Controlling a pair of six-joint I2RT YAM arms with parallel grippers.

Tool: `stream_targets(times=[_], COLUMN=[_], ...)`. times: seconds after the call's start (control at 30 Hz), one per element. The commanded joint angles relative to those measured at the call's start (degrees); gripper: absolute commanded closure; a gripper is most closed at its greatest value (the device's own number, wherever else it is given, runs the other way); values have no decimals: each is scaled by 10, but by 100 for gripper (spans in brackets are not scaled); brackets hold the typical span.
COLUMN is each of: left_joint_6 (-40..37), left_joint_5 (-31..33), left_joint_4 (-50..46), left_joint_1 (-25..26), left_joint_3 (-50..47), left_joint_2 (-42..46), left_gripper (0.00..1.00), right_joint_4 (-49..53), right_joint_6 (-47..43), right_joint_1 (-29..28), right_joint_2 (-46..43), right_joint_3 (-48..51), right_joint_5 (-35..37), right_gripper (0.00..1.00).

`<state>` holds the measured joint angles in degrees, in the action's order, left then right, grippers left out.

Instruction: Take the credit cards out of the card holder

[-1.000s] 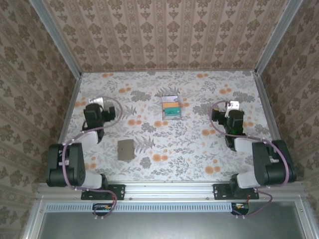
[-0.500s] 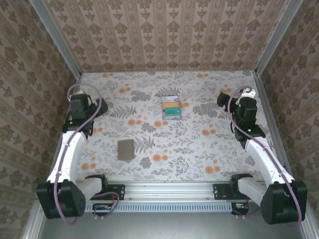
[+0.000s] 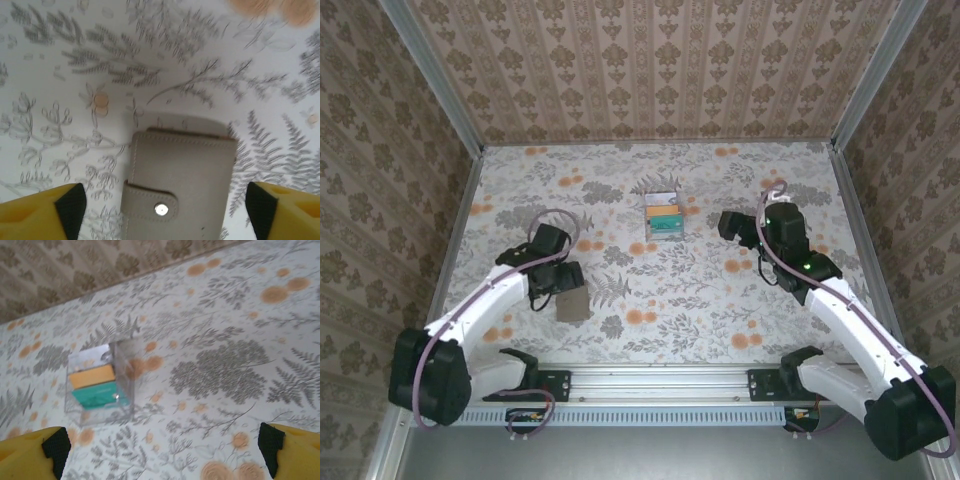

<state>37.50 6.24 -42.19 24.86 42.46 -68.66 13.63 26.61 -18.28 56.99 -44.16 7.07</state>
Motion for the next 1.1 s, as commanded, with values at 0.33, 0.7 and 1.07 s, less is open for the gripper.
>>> stream_targets(times=[0.33, 0.7, 1.07], left_joint_6=[3, -13, -15], left_joint_5=[65, 34, 59], left_joint_4=[-101, -65, -77], left_joint_1=[79, 84, 84], left_joint_3=[55, 52, 44], left_joint_2=[-107, -137, -167], left_gripper=[52, 53, 63], right_joint_4=[66, 72, 83], right_joint_6=[-21, -26, -29], right_joint_1=[-102, -154, -164], right_joint_2=[35, 72, 87], right_joint_3=[-40, -49, -70], right_joint_5=[74, 103, 107], right_gripper=[0, 1, 0])
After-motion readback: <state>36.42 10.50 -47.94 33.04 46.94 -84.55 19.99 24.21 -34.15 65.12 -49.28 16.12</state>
